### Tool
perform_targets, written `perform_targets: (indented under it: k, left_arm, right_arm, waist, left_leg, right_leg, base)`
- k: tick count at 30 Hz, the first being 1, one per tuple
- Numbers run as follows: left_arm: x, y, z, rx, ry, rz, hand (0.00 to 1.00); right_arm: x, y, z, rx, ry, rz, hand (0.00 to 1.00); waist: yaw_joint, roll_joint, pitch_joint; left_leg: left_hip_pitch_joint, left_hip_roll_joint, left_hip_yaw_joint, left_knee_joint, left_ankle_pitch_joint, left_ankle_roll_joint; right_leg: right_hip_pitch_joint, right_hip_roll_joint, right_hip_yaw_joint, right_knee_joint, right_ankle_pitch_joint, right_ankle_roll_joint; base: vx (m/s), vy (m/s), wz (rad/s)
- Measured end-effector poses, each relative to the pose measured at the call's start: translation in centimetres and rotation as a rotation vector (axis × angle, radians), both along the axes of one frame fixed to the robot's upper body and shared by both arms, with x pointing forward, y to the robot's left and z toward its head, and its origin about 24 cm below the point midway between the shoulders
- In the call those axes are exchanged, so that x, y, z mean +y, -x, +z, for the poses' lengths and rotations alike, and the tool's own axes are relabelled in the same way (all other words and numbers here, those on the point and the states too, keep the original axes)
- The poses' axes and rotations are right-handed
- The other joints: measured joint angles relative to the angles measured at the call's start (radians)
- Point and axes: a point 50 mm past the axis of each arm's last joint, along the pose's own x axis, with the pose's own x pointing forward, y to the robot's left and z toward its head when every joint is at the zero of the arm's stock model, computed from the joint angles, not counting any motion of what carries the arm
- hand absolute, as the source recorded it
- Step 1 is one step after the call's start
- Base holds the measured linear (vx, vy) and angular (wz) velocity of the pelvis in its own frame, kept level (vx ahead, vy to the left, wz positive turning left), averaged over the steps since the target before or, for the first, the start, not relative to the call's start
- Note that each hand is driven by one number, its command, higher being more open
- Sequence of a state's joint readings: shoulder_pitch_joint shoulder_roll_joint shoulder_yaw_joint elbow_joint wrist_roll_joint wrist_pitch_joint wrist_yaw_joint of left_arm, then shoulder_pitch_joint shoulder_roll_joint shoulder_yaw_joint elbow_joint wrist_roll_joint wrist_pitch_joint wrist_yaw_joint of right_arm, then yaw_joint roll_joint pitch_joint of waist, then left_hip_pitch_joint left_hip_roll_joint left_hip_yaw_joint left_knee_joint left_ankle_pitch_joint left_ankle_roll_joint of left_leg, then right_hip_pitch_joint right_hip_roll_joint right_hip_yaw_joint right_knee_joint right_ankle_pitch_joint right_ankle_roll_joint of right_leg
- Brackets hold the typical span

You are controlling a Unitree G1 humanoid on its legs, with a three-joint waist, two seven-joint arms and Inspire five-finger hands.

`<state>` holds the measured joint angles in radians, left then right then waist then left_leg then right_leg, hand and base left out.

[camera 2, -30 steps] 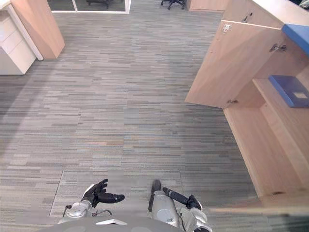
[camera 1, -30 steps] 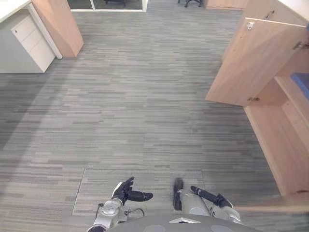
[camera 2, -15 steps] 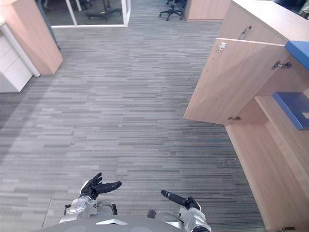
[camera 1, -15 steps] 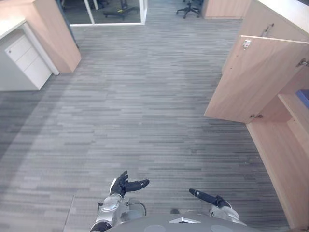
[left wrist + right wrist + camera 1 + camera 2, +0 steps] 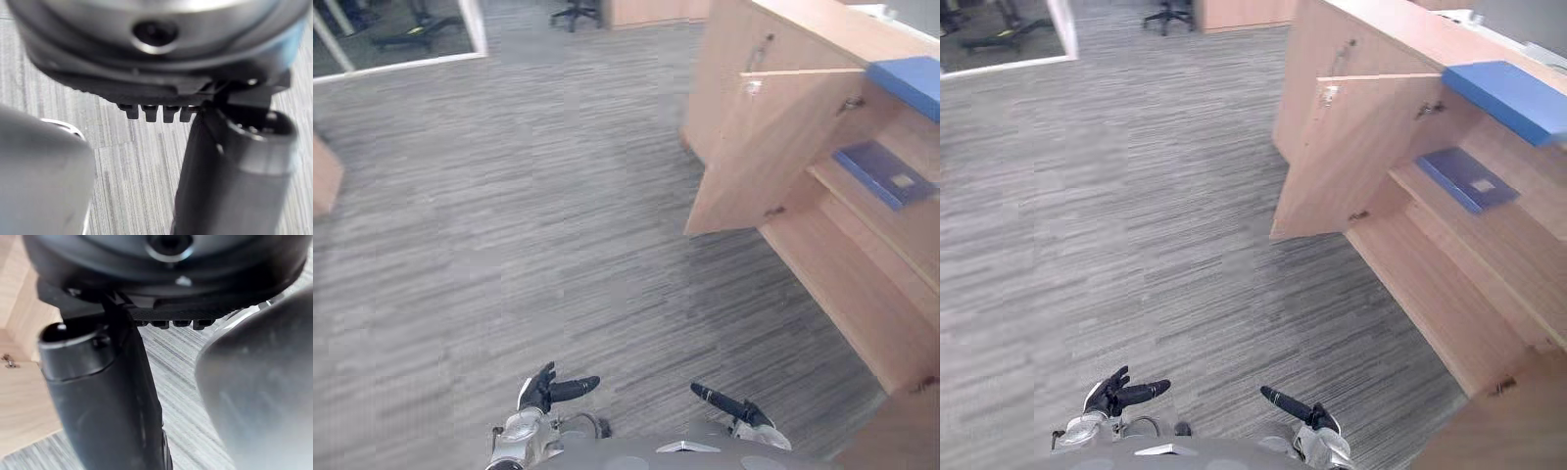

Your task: Walk over to the cabinet, pick up the folder, carry it to the office cabinet, place the folder inside the office cabinet, then close the office cabinet door

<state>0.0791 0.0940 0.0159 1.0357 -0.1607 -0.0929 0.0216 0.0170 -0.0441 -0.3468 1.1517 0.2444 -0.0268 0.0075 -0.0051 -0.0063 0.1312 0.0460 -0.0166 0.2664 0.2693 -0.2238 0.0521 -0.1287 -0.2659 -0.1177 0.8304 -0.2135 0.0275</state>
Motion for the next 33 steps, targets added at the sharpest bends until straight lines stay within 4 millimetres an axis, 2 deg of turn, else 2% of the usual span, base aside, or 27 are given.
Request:
perform_targets:
  k: [1,2,4,5,7,8,9,10,11,12,13,14,15,17,19,20,21,22,23,24,25,26,28,30,31,33]
  left_arm:
    - [0.0,0.2,-0.1,0.007,0.001,0.002,1.0]
    - [0.1,0.4,-0.2,0.019,0.0,0.004,1.0]
    - [0.2,0.4,-0.2,0.02,-0.002,0.006,1.0]
    - [0.1,0.3,-0.2,0.015,0.01,0.027,1.0]
    - [0.0,0.4,-0.2,0.017,0.025,0.062,1.0]
    - [0.1,0.8,-0.3,0.028,0.027,0.079,1.0]
    - [0.3,0.9,-0.3,0.03,0.024,0.083,1.0]
    - [0.5,0.8,-0.3,0.027,0.021,0.089,1.0]
    - [0.6,0.8,-0.3,0.027,0.022,0.108,1.0]
    - [-0.1,1.0,-0.5,0.039,0.042,0.116,1.0]
    - [-0.8,1.0,-0.6,0.04,0.059,0.113,1.0]
    - [-1.2,0.9,-0.6,0.038,0.07,0.111,1.0]
    - [-1.8,0.7,-0.6,0.035,0.089,0.107,1.0]
    - [-1.7,0.4,-0.5,0.025,0.088,0.102,1.0]
    - [-1.2,-0.4,-0.3,0.006,0.075,0.102,1.0]
    - [-0.9,-0.3,-0.3,0.006,0.068,0.107,1.0]
    - [0.1,-0.2,-0.1,0.0,0.049,0.136,1.0]
    - [0.4,0.8,-0.3,0.015,0.043,0.166,1.0]
    - [0.6,0.7,-0.1,-0.005,0.035,0.174,1.0]
    - [1.2,0.4,0.2,-0.035,0.028,0.195,1.0]
    - [1.2,0.7,0.1,-0.028,0.028,0.204,1.0]
    - [1.4,1.3,-0.1,-0.011,0.024,0.222,1.0]
    - [1.7,1.2,0.1,-0.027,0.031,0.266,1.0]
    - [1.8,0.7,0.3,-0.048,0.027,0.28,1.0]
    - [1.7,0.7,0.3,-0.05,0.027,0.283,1.0]
    - [1.4,0.5,0.3,-0.055,0.036,0.294,1.0]
  right_arm:
    - [0.0,0.0,0.0,-0.002,0.002,0.004,1.0]
    - [-0.1,0.0,0.0,-0.003,0.009,0.009,1.0]
    - [-0.4,0.0,0.1,-0.002,0.017,0.008,1.0]
    - [-0.6,-0.2,0.2,-0.008,0.022,0.009,1.0]
    - [-0.8,-0.8,0.4,-0.021,0.03,0.019,1.0]
    - [-0.9,-1.1,0.4,-0.025,0.036,0.037,1.0]
    - [-0.6,-1.1,0.4,-0.022,0.034,0.052,1.0]
    - [-0.4,-1.0,0.3,-0.019,0.028,0.053,1.0]
    - [-0.3,-1.0,0.3,-0.019,0.022,0.056,1.0]
    - [-0.7,-1.3,0.4,-0.023,0.034,0.078,1.0]
    - [-0.8,-1.5,0.5,-0.028,0.04,0.077,1.0]
    - [-0.9,-1.6,0.6,-0.031,0.042,0.075,1.0]
    - [-1.0,-1.6,0.6,-0.032,0.043,0.07,1.0]
    - [-0.8,-1.6,0.5,-0.033,0.037,0.07,1.0]
    - [-0.1,-1.5,0.4,-0.033,0.02,0.065,1.0]
    - [0.2,-1.4,0.3,-0.028,0.012,0.064,1.0]
    - [0.9,-1.0,0.1,-0.019,-0.006,0.063,1.0]
    - [0.7,-0.7,0.1,-0.008,-0.002,0.071,1.0]
    - [0.3,-0.6,0.1,-0.006,0.012,0.086,1.0]
    - [-0.3,-0.4,0.1,0.007,0.036,0.103,1.0]
    - [-0.5,-0.3,0.1,0.019,0.046,0.108,1.0]
    - [-0.5,-0.4,0.1,0.02,0.048,0.1,1.0]
    - [-0.4,-0.6,0.1,0.02,0.049,0.109,1.0]
    - [-0.2,-0.3,0.0,0.042,0.046,0.117,1.0]
    - [-0.2,-0.3,0.0,0.043,0.047,0.117,1.0]
    - [-0.1,-0.3,0.0,0.043,0.046,0.117,1.0]
  waist:
    - [-0.003,0.005,0.0]
    - [-0.005,0.014,-0.004]
    - [-0.005,0.019,-0.004]
    - [-0.004,0.028,0.002]
    - [-0.004,0.044,0.011]
    - [-0.002,0.046,0.013]
    - [-0.001,0.032,0.014]
    - [0.0,0.016,0.015]
    - [0.002,0.005,0.013]
    - [-0.007,0.044,0.012]
    - [-0.028,0.052,0.012]
    - [-0.031,0.064,0.013]
    - [-0.03,0.07,0.014]
    - [-0.031,0.06,0.011]
    - [-0.037,0.026,0.022]
    - [-0.037,0.013,0.017]
    - [-0.03,-0.014,-0.001]
    - [-0.014,0.014,-0.01]
    - [-0.021,0.005,-0.013]
    - [-0.004,0.034,0.002]
    - [0.006,0.057,-0.005]
    - [0.005,0.06,-0.004]
    - [0.004,0.041,0.008]
    - [0.03,0.031,0.015]
    - [0.031,0.028,0.017]
    - [0.027,0.025,0.019]
  left_leg:
    - [0.024,-0.001,0.004,-0.017,0.001,0.001]
    - [0.065,0.005,0.016,-0.05,0.001,0.001]
    - [0.091,0.021,0.039,-0.07,0.001,0.001]
    - [0.106,0.043,0.071,-0.085,-0.001,-0.002]
    - [0.122,0.076,0.108,-0.091,-0.005,-0.014]
    - [0.142,0.09,0.143,-0.107,-0.004,-0.034]
    - [0.166,0.087,0.171,-0.122,-0.011,-0.058]
    - [0.183,0.074,0.182,-0.134,-0.015,-0.071]
    - [0.212,0.066,0.196,-0.155,-0.025,-0.091]
    - [0.229,0.096,0.216,-0.18,-0.02,-0.115]
    - [0.229,0.101,0.224,-0.191,-0.021,-0.12]
    - [0.232,0.108,0.224,-0.196,-0.021,-0.121]
    - [0.241,0.121,0.222,-0.205,-0.02,-0.123]
    - [0.249,0.147,0.221,-0.199,-0.026,-0.133]
    - [0.234,0.204,0.221,-0.096,-0.051,-0.171]
    - [0.215,0.222,0.218,-0.039,-0.055,-0.17]
    - [0.155,0.265,0.215,0.112,-0.051,-0.154]
    - [0.089,0.356,0.191,0.298,-0.041,-0.098]
    - [0.048,0.386,0.176,0.415,-0.038,-0.089]
    - [0.012,0.45,0.135,0.6,-0.042,-0.07]
    - [-0.007,0.467,0.108,0.67,-0.043,-0.07]
    - [-0.057,0.458,0.064,0.75,-0.052,-0.066]
    - [-0.135,0.407,0.018,0.771,-0.073,-0.076]
    - [-0.215,0.335,-0.062,0.634,-0.097,-0.097]
    - [-0.226,0.31,-0.086,0.575,-0.098,-0.1]
    - [-0.248,0.194,-0.215,0.325,-0.088,-0.133]
  right_leg:
    - [0.0,-0.013,-0.059,0.016,-0.01,-0.014]
    - [0.005,-0.016,-0.163,0.019,-0.026,-0.029]
    - [0.003,-0.007,-0.276,-0.034,-0.045,-0.023]
    - [-0.013,0.012,-0.341,-0.113,-0.051,-0.028]
    - [-0.031,0.039,-0.396,-0.208,-0.044,-0.021]
    - [-0.042,0.058,-0.439,-0.306,-0.022,-0.002]
    - [-0.043,0.074,-0.475,-0.427,0.068,-0.016]
    - [-0.043,0.074,-0.487,-0.482,0.155,-0.032]
    - [-0.036,0.081,-0.498,-0.512,0.174,-0.103]
    - [-0.033,0.122,-0.513,-0.528,0.185,-0.096]
    - [-0.032,0.154,-0.504,-0.566,0.179,-0.104]
    - [-0.03,0.172,-0.499,-0.58,0.178,-0.103]
    - [-0.026,0.204,-0.486,-0.604,0.171,-0.102]
    - [-0.022,0.234,-0.488,-0.605,0.14,-0.113]
    - [0.005,0.27,-0.502,-0.621,0.11,-0.13]
    - [0.016,0.283,-0.5,-0.641,0.107,-0.134]
    - [0.045,0.309,-0.496,-0.693,0.091,-0.109]
    - [0.078,0.327,-0.51,-0.677,0.035,-0.123]
    - [0.082,0.312,-0.49,-0.636,0.017,-0.143]
    - [0.122,0.355,-0.457,-0.647,0.044,-0.136]
    - [0.144,0.381,-0.431,-0.66,0.039,-0.145]
    - [0.171,0.397,-0.395,-0.668,0.034,-0.152]
    - [0.206,0.392,-0.336,-0.685,0.042,-0.142]
    - [0.255,0.382,-0.265,-0.712,0.053,-0.133]
    - [0.265,0.373,-0.247,-0.714,0.053,-0.132]
    - [0.288,0.333,-0.189,-0.716,0.04,-0.107]
  base:
    - [0.29,0.197,-0.25]
    - [0.19,0.093,-0.26]
    - [0.21,0.048,-0.4]
    - [0.22,-0.017,-0.61]
    - [0.15,-0.057,-0.71]
    - [0.16,-0.104,-0.86]
    - [0.18,-0.137,-0.88]
    - [0.22,-0.199,-0.82]
    - [0.19,-0.163,-0.89]
    - [0.25,-0.222,-0.91]
    - [0.18,-0.148,-0.71]
    - [0.19,-0.19,-0.55]
    - [0.12,-0.154,-0.48]
    - [0.08,-0.158,-0.27]
    - [0.03,-0.145,-0.01]
    - [0.01,-0.16,-0.19]
    - [0.08,-0.2,-0.5]
    - [0.15,-0.202,-0.52]
    - [0.27,-0.116,-0.76]
    - [0.23,-0.026,-0.76]
    - [0.26,0.025,-1.07]
    - [0.2,0.01,-0.97]
    - [0.21,0.022,-0.88]
    - [0.21,0.074,-0.99]
    - [0.23,0.136,-0.88]
    - [0.23,0.187,-0.84]
